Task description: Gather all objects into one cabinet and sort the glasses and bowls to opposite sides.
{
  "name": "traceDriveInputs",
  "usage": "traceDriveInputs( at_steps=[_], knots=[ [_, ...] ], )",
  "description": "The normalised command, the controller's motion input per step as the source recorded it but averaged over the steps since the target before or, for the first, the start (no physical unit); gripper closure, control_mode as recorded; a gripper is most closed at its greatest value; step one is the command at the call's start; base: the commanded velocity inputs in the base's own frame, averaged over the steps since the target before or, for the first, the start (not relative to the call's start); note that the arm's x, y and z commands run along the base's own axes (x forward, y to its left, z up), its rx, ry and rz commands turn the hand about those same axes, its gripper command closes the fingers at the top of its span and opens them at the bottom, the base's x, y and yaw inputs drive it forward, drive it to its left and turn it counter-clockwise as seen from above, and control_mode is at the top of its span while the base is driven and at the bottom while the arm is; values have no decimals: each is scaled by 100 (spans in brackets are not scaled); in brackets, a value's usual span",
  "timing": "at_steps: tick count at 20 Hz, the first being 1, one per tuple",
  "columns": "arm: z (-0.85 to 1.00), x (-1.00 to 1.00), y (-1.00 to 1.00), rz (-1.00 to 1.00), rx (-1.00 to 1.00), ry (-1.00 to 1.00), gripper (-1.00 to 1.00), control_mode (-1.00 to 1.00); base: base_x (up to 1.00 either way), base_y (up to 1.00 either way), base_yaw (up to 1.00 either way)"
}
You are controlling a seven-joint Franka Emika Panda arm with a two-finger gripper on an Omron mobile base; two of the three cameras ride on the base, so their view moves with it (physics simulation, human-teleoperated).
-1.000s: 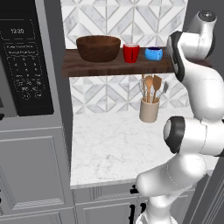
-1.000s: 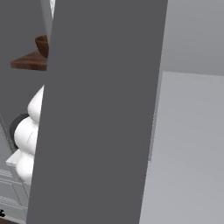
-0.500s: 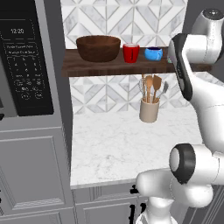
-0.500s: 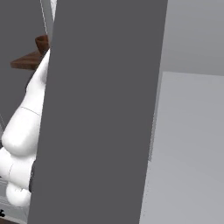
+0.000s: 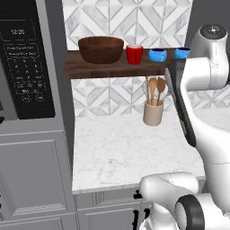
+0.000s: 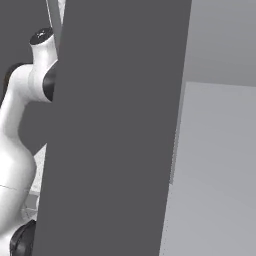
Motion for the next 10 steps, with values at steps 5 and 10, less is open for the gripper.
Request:
traceDriveInputs(
  at_steps=[5,10],
  knots=[
    [0,-100,51,-18,0,0,-100,-100,0,0,0],
    [0,-99,47,-5,0,-1,-100,-100,0,0,0]
  ],
)
